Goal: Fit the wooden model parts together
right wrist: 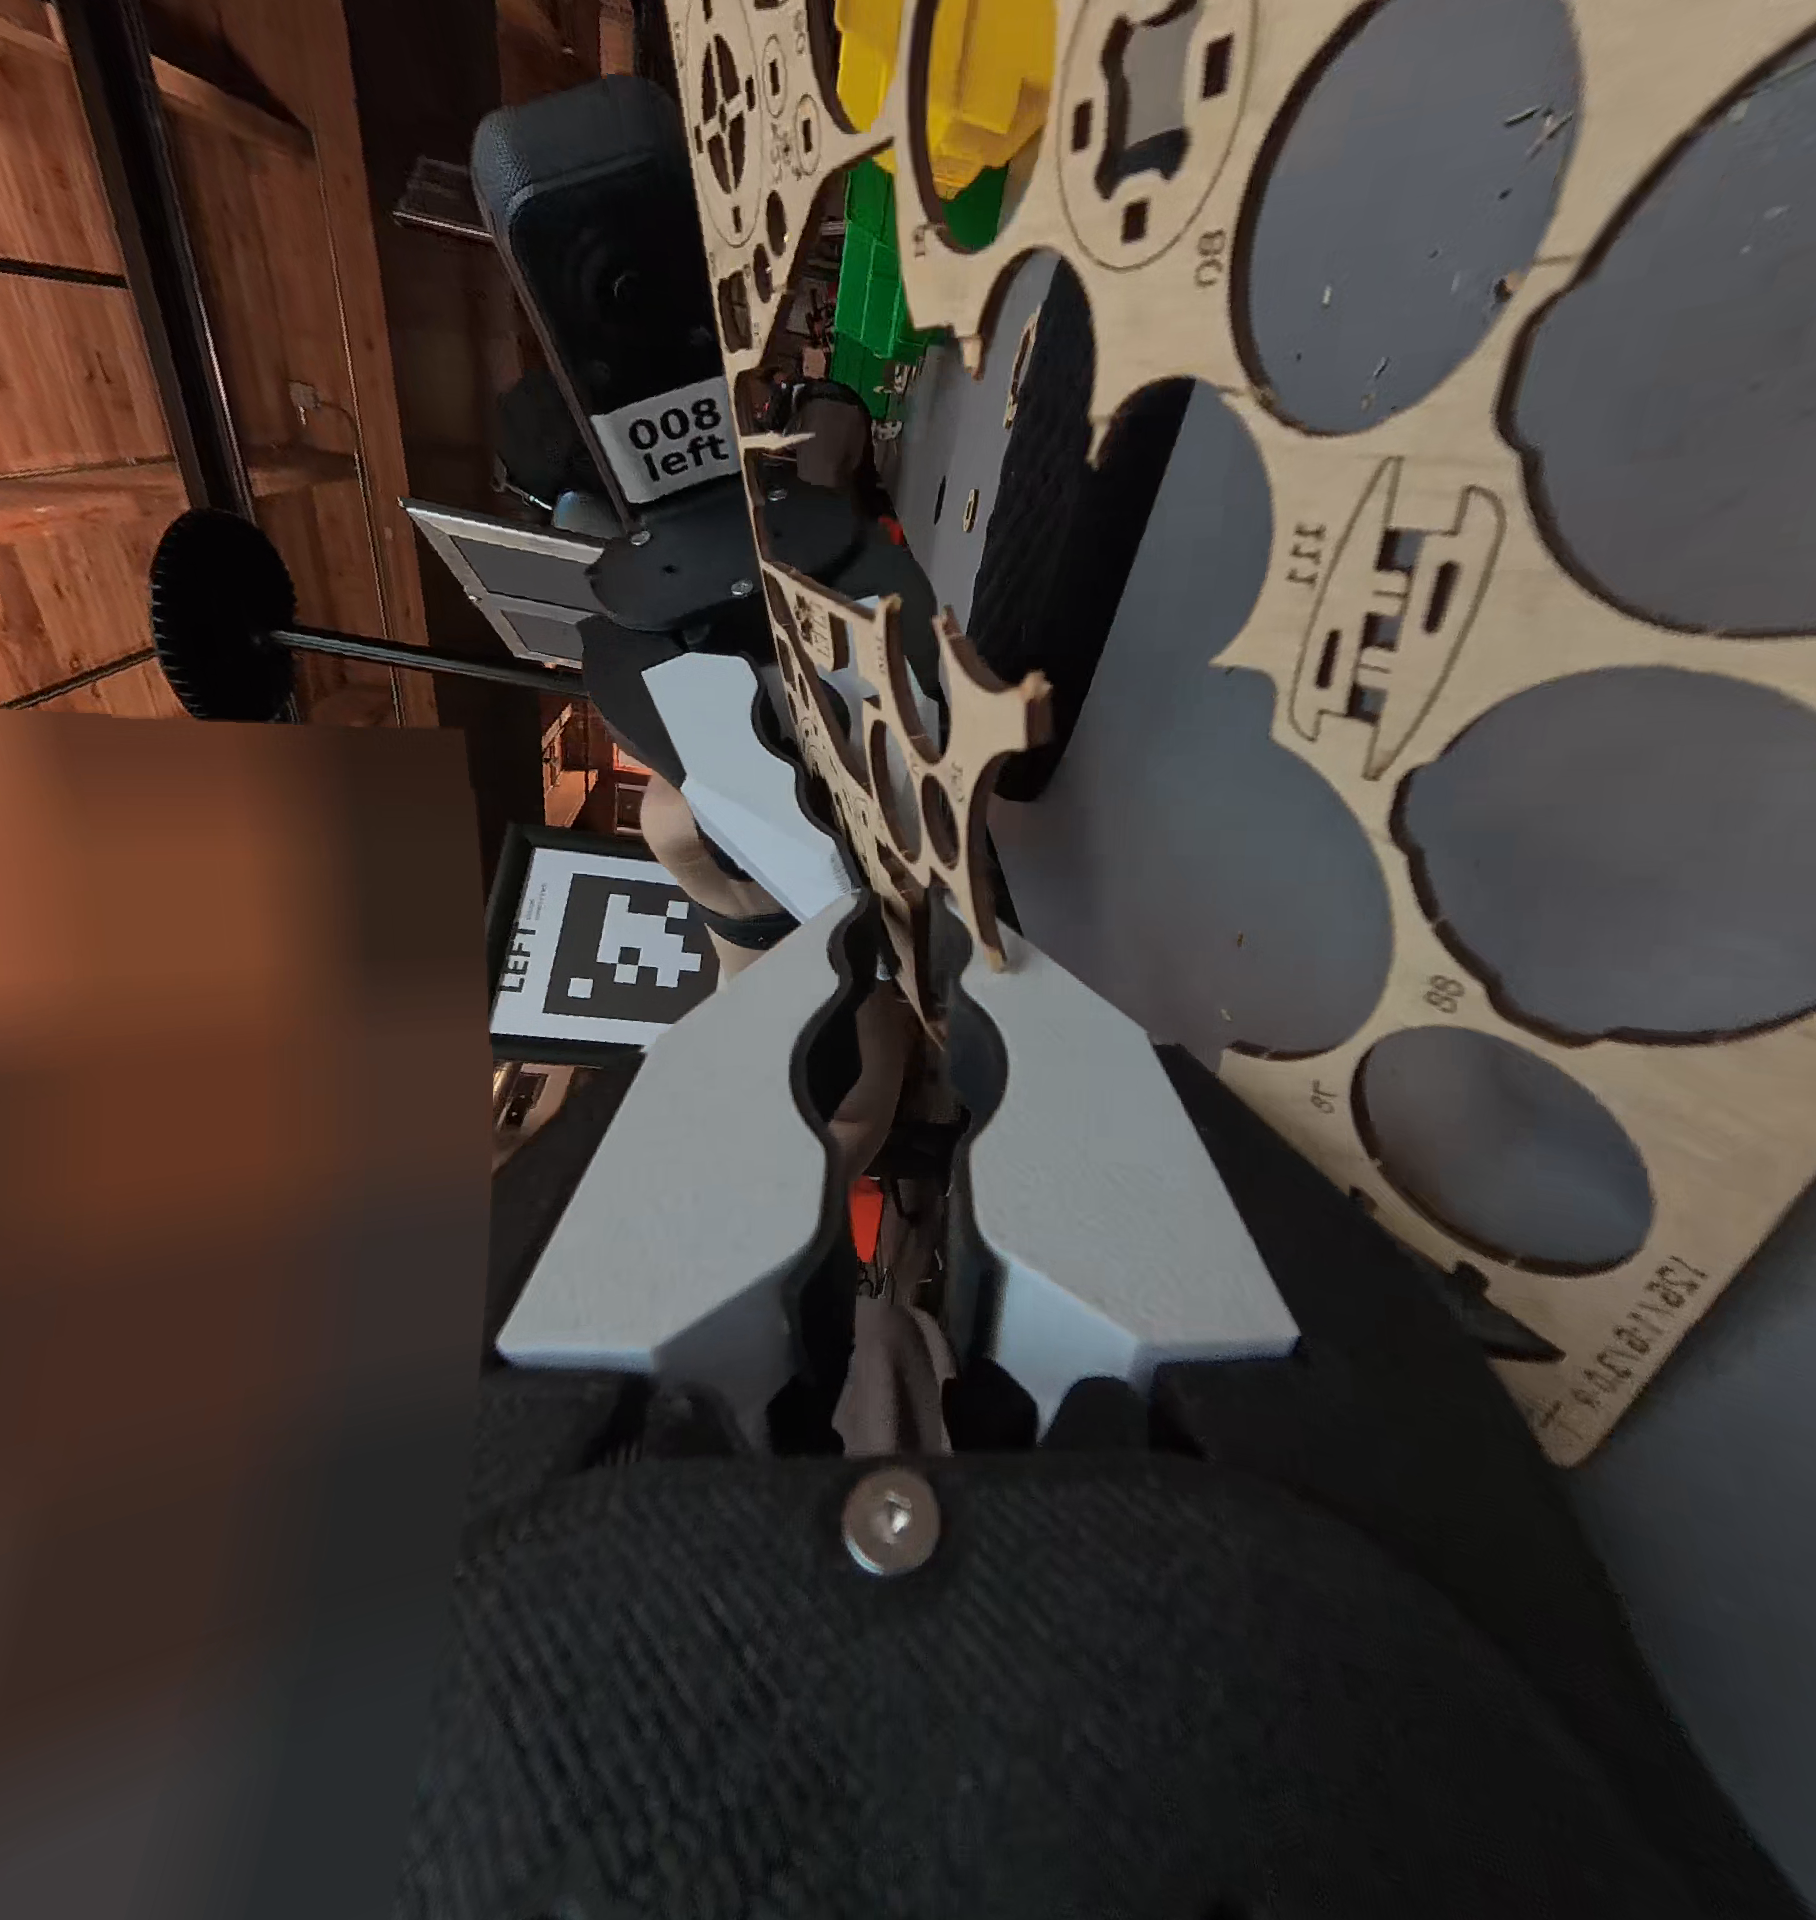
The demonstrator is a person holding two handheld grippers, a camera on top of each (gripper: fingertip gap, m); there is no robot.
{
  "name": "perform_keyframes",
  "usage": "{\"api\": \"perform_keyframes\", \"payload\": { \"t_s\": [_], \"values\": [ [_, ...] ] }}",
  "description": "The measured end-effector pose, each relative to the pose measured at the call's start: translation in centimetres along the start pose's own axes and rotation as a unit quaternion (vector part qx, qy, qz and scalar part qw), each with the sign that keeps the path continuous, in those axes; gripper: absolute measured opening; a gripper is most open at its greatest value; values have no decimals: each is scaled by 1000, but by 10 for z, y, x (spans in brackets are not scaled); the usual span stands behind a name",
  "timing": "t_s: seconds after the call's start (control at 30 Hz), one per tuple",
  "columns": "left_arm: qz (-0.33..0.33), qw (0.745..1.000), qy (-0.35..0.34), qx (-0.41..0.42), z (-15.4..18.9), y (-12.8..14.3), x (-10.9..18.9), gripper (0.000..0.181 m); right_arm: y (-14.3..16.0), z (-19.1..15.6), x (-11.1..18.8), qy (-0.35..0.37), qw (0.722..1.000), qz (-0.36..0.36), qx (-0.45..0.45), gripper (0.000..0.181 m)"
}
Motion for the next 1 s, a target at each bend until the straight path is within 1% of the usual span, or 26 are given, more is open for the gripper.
{"api": "perform_keyframes", "payload": {
  "t_s": [0.1, 0.23, 0.3, 0.37, 0.4, 0.43, 0.47, 0.7, 0.8, 0.93, 1.0],
  "values": [
    [0, 1000, -1, -1, -4, 2, 0, 0, 1, 4, -2, 8, 1000, 1, 15, 5],
    [-1, 1000, 6, -4, -4, 5, 1, 1, 3, 3, -4, -16, 1000, 0, 0, 4],
    [-2, 1000, 6, -7, -4, 6, 1, 0, 4, 4, -5, -18, 1000, 0, 3, 4],
    [2, 1000, 22, 8, -3, 8, 1, 1, 5, 2, -4, -19, 1000, 2, 18, 2],
    [3, 999, 26, 17, -4, 9, 1, 5, 6, 2, -3, -15, 999, 3, 28, 2],
    [6, 1000, 19, 20, -8, 9, 4, 11, 6, 2, -3, -9, 999, 4, 36, 1],
    [11, 1000, 14, 18, -11, 9, 6, 13, 5, 4, -3, 1, 999, 8, 46, 0],
    [61, 995, 65, 33, -16, 3, 10, 9, 5, 9, -3, 10, 998, 1, 55, 0],
    [94, 993, 63, 33, -21, -3, 15, 7, 6, 12, -4, 17, 998, 1, 60, 1],
    [94, 994, 54, 20, -21, -1, 13, 5, 6, 15, -4, 18, 998, -4, 56, 1],
    [88, 995, 44, 22, -23, 1, 13, 7, 8, 17, -5, 19, 998, -7, 57, 1]
  ]
}}
Point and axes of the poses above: each gripper's, where its closed fingertips meet, x back along the fingers, y out of its underside, z = x × y across the jaws, the point moved 2 cm from there along x, back along the fingers, and after that the axes turned 13 degrees about y, right-handed, at the moved point
